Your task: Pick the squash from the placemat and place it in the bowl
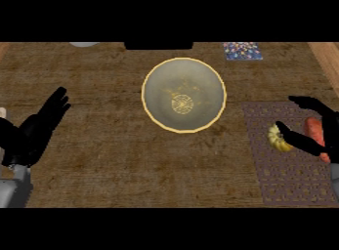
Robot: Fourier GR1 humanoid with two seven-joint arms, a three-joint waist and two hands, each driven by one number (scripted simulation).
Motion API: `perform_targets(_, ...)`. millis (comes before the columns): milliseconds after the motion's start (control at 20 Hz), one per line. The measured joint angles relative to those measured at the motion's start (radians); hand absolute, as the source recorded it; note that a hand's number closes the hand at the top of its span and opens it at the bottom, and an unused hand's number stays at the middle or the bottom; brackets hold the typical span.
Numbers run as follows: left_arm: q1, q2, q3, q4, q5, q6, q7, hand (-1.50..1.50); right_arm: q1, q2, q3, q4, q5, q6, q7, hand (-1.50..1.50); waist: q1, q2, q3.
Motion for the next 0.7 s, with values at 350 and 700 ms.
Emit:
perform_targets(350,-0.031,0.004,0.008,-0.023,0.031,-0.028,0.065,0.00,0.069,0.071,0.160,-0.070,0.407,-0.227,0.096,-1.50,0.013,-0.005,0.005)
perform_targets(700,-0.055,0.008,0.012,-0.021,0.036,-0.039,0.097,0.00,0.002,0.107,0.239,-0.132,0.784,-0.031,0.519,-1.50,0.015,-0.009,0.002)
